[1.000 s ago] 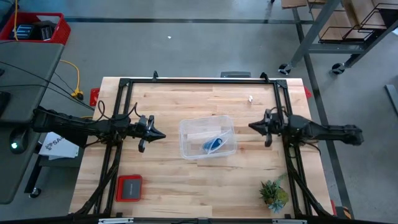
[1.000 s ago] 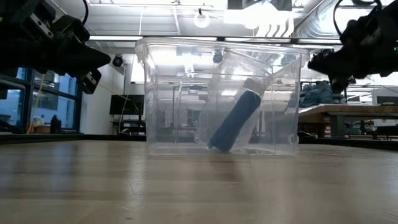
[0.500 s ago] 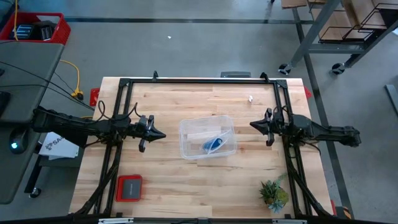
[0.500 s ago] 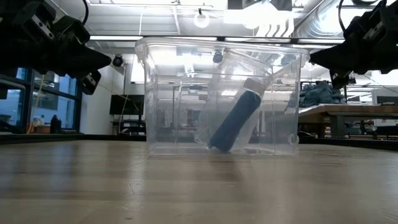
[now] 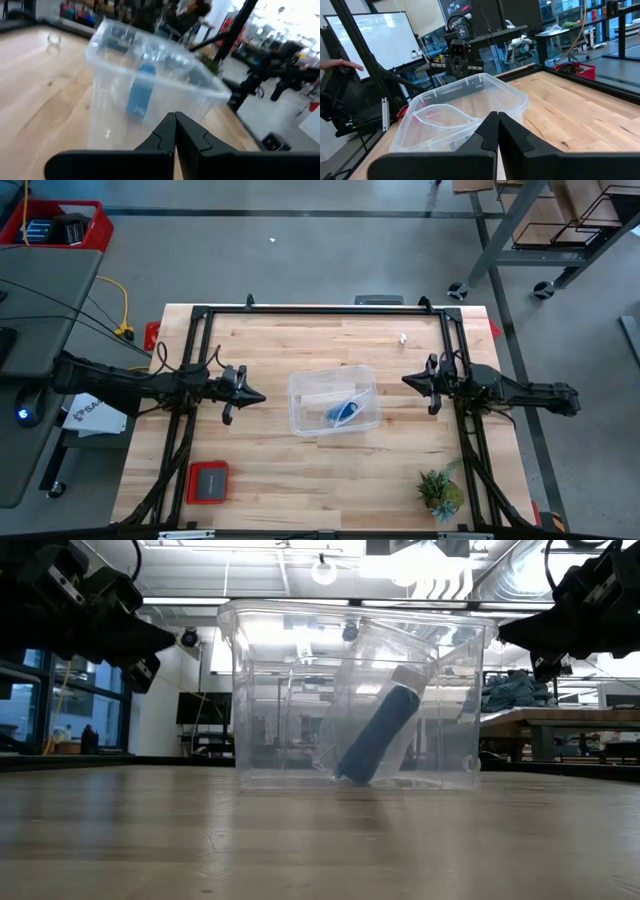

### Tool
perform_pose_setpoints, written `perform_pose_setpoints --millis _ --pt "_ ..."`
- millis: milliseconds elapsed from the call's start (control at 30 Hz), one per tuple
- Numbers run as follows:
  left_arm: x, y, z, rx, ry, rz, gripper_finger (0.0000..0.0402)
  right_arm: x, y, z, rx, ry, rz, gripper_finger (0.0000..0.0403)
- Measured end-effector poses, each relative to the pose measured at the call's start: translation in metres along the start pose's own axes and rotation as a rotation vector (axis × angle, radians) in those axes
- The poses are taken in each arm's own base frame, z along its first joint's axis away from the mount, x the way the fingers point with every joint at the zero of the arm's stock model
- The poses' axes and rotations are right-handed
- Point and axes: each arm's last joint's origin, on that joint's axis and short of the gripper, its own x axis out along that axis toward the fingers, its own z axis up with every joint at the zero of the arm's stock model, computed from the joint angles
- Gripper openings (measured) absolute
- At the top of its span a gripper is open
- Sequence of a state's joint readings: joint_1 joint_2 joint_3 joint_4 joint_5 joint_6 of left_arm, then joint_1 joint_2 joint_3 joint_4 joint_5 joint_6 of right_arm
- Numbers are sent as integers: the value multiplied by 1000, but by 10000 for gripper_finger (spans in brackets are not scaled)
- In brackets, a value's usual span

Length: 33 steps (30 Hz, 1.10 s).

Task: Roll bandage
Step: Return to Home Position

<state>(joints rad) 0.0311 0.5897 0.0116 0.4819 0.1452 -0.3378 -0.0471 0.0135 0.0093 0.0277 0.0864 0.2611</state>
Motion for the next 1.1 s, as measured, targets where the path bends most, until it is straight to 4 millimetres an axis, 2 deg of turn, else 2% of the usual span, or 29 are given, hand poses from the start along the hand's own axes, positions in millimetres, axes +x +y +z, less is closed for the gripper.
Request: perform_pose_setpoints --millis 333,533,867,1100 --pt "-23 -5 4 64 -48 -14 0 0 0 0 0 0 0 0" --pt "-32 -6 5 269 -86 -14 0 0 0 0 0 0 0 0" --pt "-38 -7 7 333 -135 16 0 0 0 0 0 0 0 0" --pt "-38 -7 6 256 -126 16 0 0 0 0 0 0 0 0"
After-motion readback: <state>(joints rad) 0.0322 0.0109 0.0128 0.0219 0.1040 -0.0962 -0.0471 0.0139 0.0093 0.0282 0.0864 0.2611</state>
